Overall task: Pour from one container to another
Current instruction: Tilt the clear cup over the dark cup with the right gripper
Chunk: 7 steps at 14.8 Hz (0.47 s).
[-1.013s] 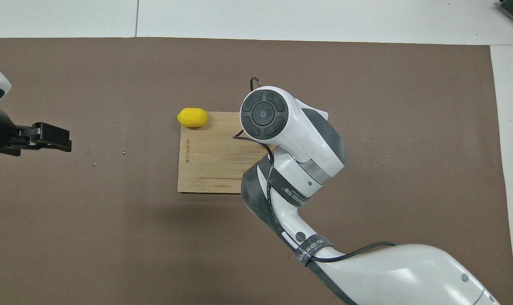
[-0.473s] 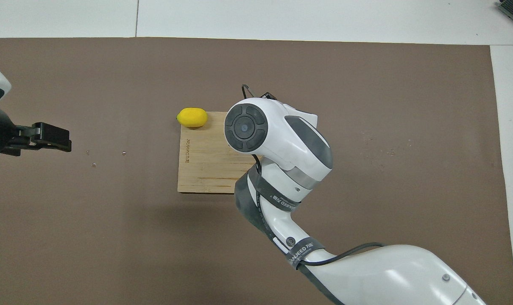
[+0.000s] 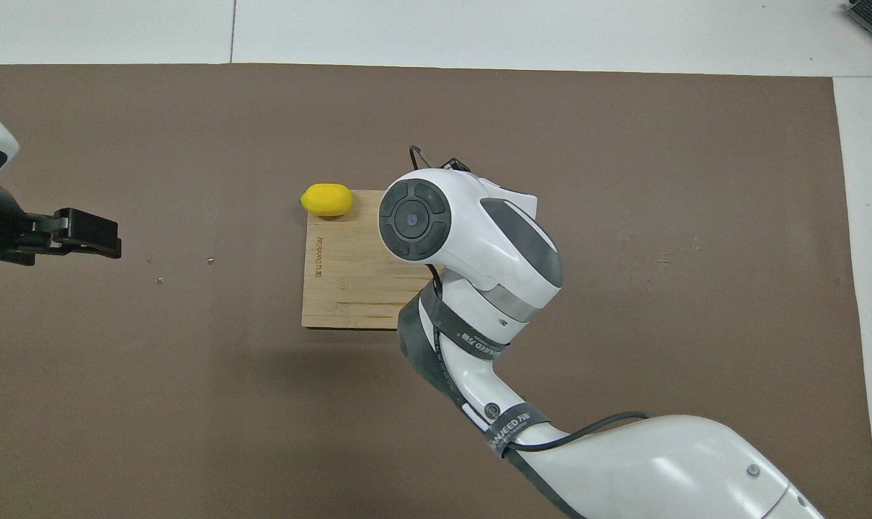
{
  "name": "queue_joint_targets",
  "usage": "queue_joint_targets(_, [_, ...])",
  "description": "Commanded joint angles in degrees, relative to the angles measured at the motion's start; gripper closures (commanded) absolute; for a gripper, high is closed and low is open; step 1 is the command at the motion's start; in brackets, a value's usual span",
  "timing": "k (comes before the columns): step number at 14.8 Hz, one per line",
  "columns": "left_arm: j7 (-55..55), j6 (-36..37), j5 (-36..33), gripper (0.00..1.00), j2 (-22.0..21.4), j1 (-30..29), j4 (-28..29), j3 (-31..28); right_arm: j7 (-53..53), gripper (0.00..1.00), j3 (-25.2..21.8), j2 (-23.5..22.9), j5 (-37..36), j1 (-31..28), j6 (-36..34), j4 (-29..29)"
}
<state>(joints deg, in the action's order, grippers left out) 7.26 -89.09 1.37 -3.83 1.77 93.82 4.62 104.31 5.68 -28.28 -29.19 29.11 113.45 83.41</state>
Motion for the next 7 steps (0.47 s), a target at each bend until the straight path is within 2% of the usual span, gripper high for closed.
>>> queue_joint_targets(1, [-0.2,0.1,0.6,0.00,-1.2,-0.8,0.8,0.4,1.3,1.00,0.2,-0.4,0.5,-0.2,-0.2,-1.1])
queue_joint_targets(7, [-0.2,0.1,0.6,0.00,-1.2,-0.9,0.8,0.4,1.3,1.00,0.2,0.6,6.2,-1.2,0.1,-1.2])
